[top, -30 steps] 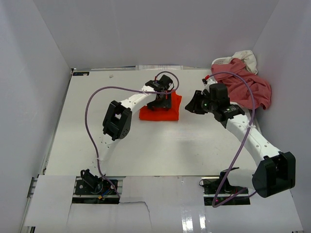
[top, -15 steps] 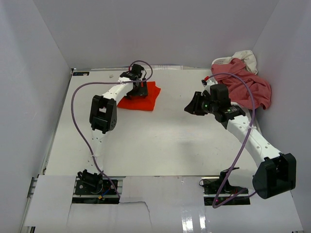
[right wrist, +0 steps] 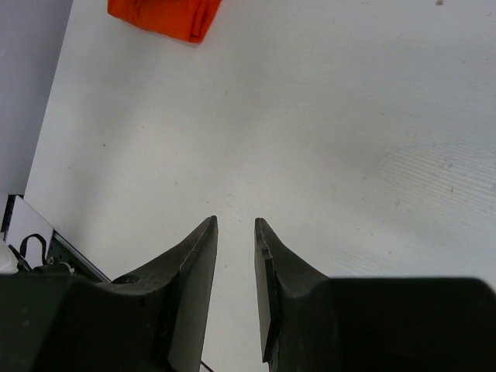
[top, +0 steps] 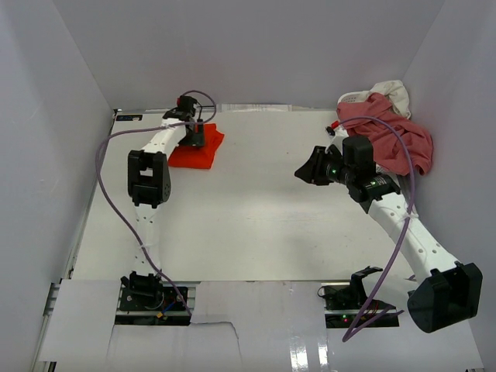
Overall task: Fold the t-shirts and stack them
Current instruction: Put the neatly folded tshirt into the corner of the board with the left arm
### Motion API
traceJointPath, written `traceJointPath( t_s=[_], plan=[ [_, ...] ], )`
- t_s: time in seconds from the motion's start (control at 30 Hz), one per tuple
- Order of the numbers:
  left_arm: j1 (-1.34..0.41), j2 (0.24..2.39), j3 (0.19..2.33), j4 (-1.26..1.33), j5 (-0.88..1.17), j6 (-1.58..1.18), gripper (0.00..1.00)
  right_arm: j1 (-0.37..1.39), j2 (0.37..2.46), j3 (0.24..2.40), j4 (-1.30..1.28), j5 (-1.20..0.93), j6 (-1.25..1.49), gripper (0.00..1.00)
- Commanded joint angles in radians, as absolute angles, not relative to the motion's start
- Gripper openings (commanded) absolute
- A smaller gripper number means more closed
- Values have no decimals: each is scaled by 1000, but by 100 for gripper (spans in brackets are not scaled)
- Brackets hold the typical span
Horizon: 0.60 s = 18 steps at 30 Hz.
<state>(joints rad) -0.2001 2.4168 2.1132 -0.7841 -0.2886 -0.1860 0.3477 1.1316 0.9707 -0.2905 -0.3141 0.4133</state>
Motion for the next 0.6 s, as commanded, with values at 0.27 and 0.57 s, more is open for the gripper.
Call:
traceJointPath(
  t_s=[0.27,0.57],
  plan=[
    [-38,2376,2370,-790,-419,-181,98,344,1118,896,-275,-341,385,33],
    [-124,2134,2182,-706,-112,-248,98,345,1138,867,-233,-376,410,33]
  ],
)
